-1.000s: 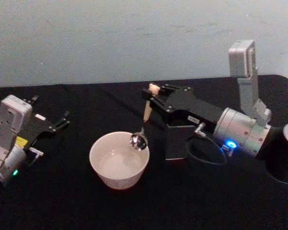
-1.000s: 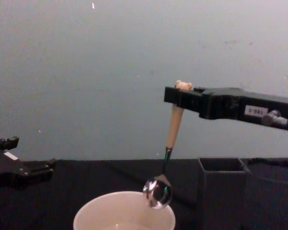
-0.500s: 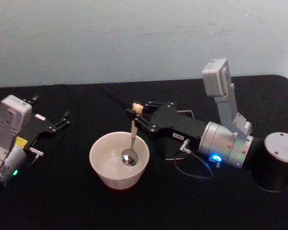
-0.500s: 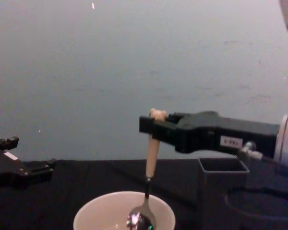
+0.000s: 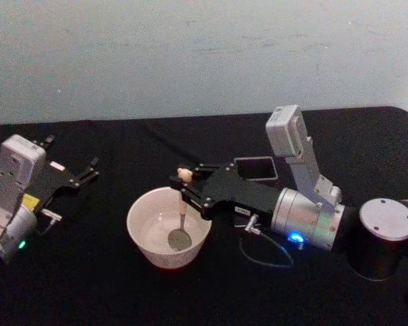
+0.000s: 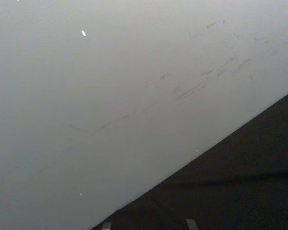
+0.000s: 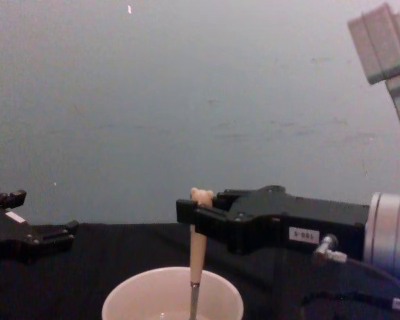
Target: Pick up the stirring spoon with one hand, stir inside the cup, then place it back in its original position.
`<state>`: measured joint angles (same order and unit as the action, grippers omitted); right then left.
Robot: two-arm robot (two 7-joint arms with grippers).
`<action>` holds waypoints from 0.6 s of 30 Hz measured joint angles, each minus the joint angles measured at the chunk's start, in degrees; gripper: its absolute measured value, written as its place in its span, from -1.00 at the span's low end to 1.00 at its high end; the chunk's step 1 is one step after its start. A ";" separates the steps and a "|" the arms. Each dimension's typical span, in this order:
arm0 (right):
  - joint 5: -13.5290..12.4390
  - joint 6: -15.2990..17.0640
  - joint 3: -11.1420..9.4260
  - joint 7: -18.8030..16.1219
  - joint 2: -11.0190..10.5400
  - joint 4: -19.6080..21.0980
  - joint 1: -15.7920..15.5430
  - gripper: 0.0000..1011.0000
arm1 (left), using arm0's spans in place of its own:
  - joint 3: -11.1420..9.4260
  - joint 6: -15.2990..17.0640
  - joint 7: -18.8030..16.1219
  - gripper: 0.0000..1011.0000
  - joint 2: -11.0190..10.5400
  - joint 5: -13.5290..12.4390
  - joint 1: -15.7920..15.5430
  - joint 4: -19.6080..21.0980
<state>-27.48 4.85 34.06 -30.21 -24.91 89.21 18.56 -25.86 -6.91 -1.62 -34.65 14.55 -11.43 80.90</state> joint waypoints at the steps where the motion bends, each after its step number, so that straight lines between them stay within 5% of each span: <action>1: 0.07 0.02 0.07 -0.02 0.08 -0.09 0.02 -0.56 | 0.00 0.00 0.00 0.98 0.00 0.00 0.00 0.00; 18: 1.37 1.06 1.39 -0.45 2.97 -2.08 0.88 -0.56 | 0.00 0.00 0.00 0.98 0.00 0.00 0.00 0.00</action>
<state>-26.11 5.92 35.45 -30.66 -21.94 87.12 19.43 -25.86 -6.91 -1.62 -34.65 14.55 -11.43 80.90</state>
